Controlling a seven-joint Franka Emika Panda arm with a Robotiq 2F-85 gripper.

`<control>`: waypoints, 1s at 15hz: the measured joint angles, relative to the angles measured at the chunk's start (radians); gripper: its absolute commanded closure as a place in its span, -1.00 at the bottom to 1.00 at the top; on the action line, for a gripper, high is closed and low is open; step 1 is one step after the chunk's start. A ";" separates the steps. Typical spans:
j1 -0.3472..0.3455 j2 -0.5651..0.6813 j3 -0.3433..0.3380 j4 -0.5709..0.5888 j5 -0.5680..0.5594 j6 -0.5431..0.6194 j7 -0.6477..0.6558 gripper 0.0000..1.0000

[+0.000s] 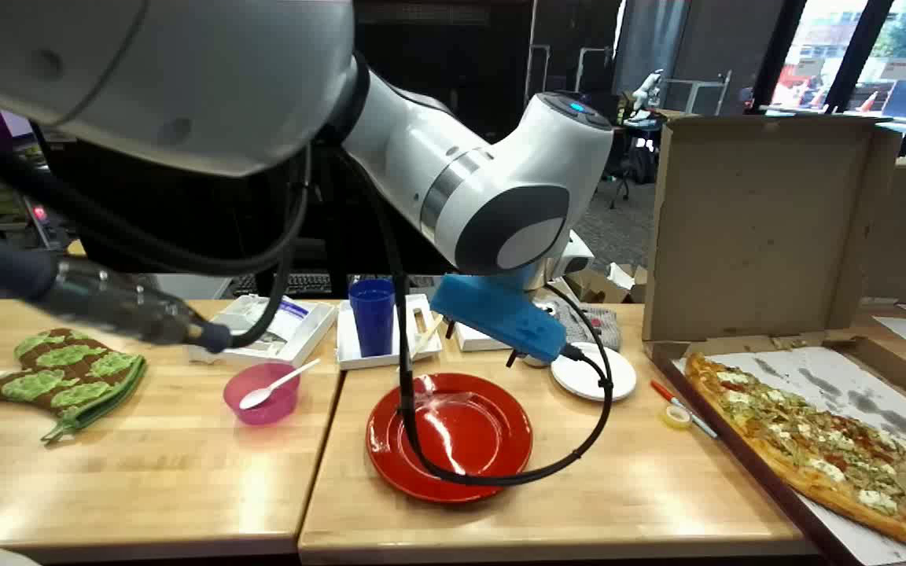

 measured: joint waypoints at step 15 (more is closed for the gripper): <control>-0.038 0.015 0.044 -0.008 -0.008 0.069 -0.009 -1.00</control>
